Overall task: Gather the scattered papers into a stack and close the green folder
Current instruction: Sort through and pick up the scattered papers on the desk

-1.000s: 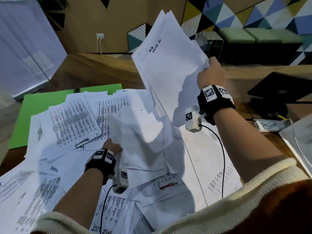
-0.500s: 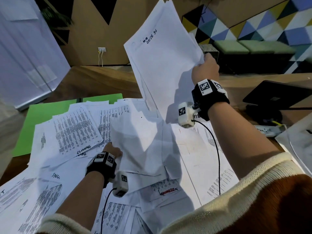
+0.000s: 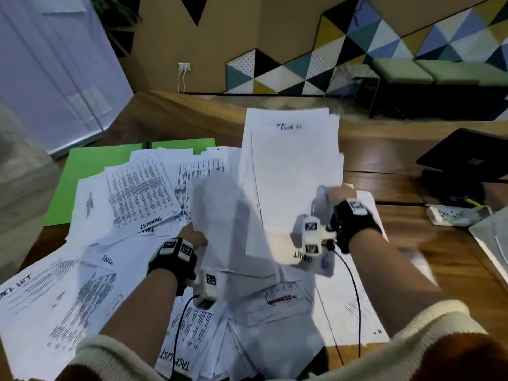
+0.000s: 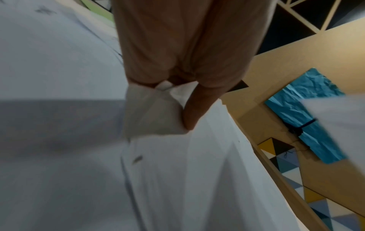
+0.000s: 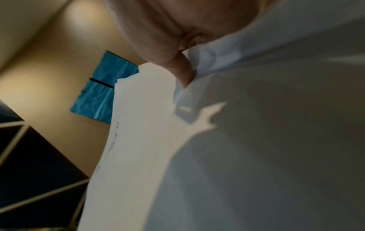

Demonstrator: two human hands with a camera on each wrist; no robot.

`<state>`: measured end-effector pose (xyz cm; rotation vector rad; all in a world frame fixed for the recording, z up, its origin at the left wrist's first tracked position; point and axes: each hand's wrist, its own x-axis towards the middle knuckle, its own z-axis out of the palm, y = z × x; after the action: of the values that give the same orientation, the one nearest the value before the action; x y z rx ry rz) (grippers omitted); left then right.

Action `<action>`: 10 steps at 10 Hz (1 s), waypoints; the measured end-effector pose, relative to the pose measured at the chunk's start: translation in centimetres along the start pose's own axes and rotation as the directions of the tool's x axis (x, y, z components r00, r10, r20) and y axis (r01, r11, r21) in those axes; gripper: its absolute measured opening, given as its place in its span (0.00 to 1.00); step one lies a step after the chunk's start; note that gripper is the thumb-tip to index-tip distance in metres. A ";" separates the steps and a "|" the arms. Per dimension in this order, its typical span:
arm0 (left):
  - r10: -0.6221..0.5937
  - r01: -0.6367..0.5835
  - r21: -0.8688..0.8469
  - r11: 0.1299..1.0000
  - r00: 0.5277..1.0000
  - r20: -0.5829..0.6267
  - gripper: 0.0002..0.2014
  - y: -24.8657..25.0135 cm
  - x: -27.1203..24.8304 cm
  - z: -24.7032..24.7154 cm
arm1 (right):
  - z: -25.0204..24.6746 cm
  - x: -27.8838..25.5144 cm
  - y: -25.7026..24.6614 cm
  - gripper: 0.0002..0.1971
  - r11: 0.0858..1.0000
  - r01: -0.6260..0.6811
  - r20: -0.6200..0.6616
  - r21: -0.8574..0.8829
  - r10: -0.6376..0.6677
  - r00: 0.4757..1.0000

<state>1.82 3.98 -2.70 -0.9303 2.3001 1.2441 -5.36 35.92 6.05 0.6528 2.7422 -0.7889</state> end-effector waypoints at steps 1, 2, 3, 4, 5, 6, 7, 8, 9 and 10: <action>-0.033 0.039 -0.051 0.998 0.993 0.110 0.23 -0.2 0.4 -0.1 | 4.0 -0.9 2.2 0.20 0.932 -0.173 0.105 0.320 0.147 0.984; -0.060 0.119 -0.322 0.939 0.980 0.189 0.27 -0.8 1.9 0.3 | 8.0 -0.4 3.0 0.19 0.976 -0.156 0.177 0.153 0.128 0.976; -0.104 0.210 -0.455 0.865 0.963 0.248 0.41 0.5 1.2 0.1 | 11.9 0.4 3.0 0.20 0.967 -0.153 0.247 0.205 0.100 0.964; -0.087 0.145 -0.375 0.916 0.982 0.167 0.53 0.7 2.4 0.4 | 13.8 -0.4 2.3 0.26 0.975 -0.130 0.343 0.180 0.062 0.937; -0.076 0.095 -0.216 0.972 0.993 0.092 0.57 0.3 3.8 1.0 | 14.8 -0.8 1.6 0.27 0.988 -0.053 0.390 0.144 -0.008 0.921; -0.037 0.036 -0.091 0.995 0.999 -0.008 0.30 2.0 2.2 1.1 | 15.1 -0.6 1.5 0.33 0.991 0.017 0.450 0.132 -0.075 0.890; 0.069 -0.067 -0.161 0.985 0.998 0.003 0.20 2.9 1.4 0.9 | 15.3 1.7 3.3 0.44 0.985 0.032 0.440 0.167 -0.103 0.892; 0.186 -0.159 -0.299 0.941 0.980 0.065 0.22 3.0 0.9 0.2 | 12.6 1.4 3.1 0.39 0.935 -0.075 0.379 0.347 -0.066 0.923; 0.242 -0.180 -0.383 0.906 0.963 0.119 0.11 4.0 -0.4 -0.7 | 9.8 0.3 2.3 0.20 0.832 -0.172 0.396 0.528 -0.062 0.916; 0.268 -0.208 -0.405 0.890 0.959 0.096 0.13 5.4 -2.0 -1.8 | 7.7 -1.2 1.6 0.07 0.761 -0.173 0.415 0.625 -0.136 0.900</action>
<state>-0.53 5.35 2.67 -0.6515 2.1326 1.8638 -2.95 32.49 -0.73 0.5186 2.0062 -1.6894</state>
